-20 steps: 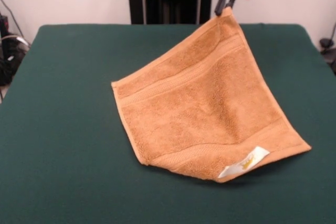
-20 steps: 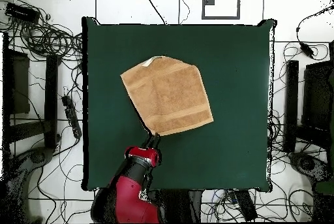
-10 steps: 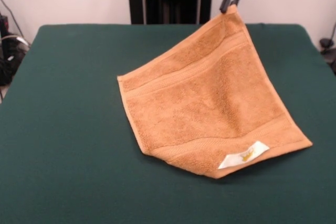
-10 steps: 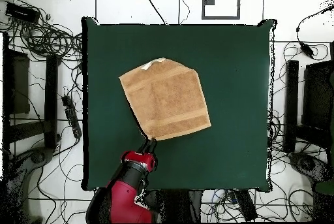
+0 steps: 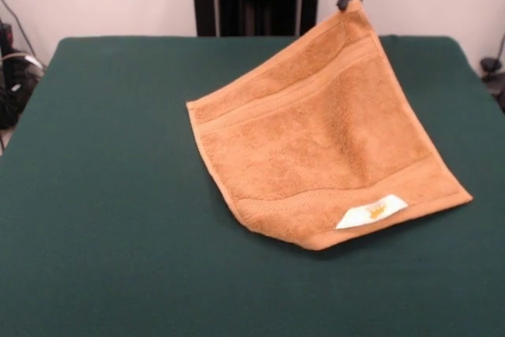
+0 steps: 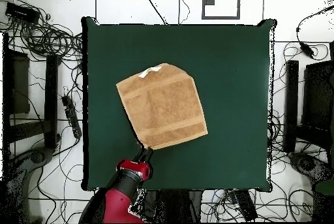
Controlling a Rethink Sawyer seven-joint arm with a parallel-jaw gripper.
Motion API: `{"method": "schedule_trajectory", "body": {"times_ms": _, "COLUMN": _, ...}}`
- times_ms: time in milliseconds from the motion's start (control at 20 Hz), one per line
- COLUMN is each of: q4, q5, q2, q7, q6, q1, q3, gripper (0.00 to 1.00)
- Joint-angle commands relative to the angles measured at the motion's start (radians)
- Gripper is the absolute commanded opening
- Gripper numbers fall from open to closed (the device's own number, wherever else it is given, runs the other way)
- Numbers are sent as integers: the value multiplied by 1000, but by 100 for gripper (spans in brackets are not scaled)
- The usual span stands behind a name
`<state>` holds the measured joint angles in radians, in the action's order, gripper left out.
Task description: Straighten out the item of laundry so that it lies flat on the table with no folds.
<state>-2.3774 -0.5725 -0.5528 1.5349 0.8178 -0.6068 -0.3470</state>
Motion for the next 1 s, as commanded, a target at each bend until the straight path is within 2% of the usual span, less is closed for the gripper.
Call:
{"method": "schedule_trajectory", "body": {"times_ms": 50, "q4": -71, "q5": -138, "q2": 12, "q7": 324, "q6": -116, "q1": -109, "q3": 137, "gripper": 0}}
{"method": "schedule_trajectory", "body": {"times_ms": 450, "q4": -79, "q5": -111, "q2": 47, "q7": 379, "q6": -78, "q1": -157, "q3": 150, "gripper": 0}}
{"method": "schedule_trajectory", "body": {"times_ms": 550, "q4": -77, "q5": -141, "q2": 31, "q7": 354, "q6": -108, "q1": -181, "q3": 145, "gripper": 0}}
{"method": "schedule_trajectory", "body": {"times_ms": 700, "q4": -85, "q5": -130, "q2": -47, "q7": 341, "q6": -150, "q1": -192, "q3": 137, "gripper": 0}}
{"method": "schedule_trajectory", "body": {"times_ms": 1000, "q4": -82, "q5": -103, "q2": -30, "q7": 310, "q6": -172, "q1": -209, "q3": 135, "gripper": 0}}
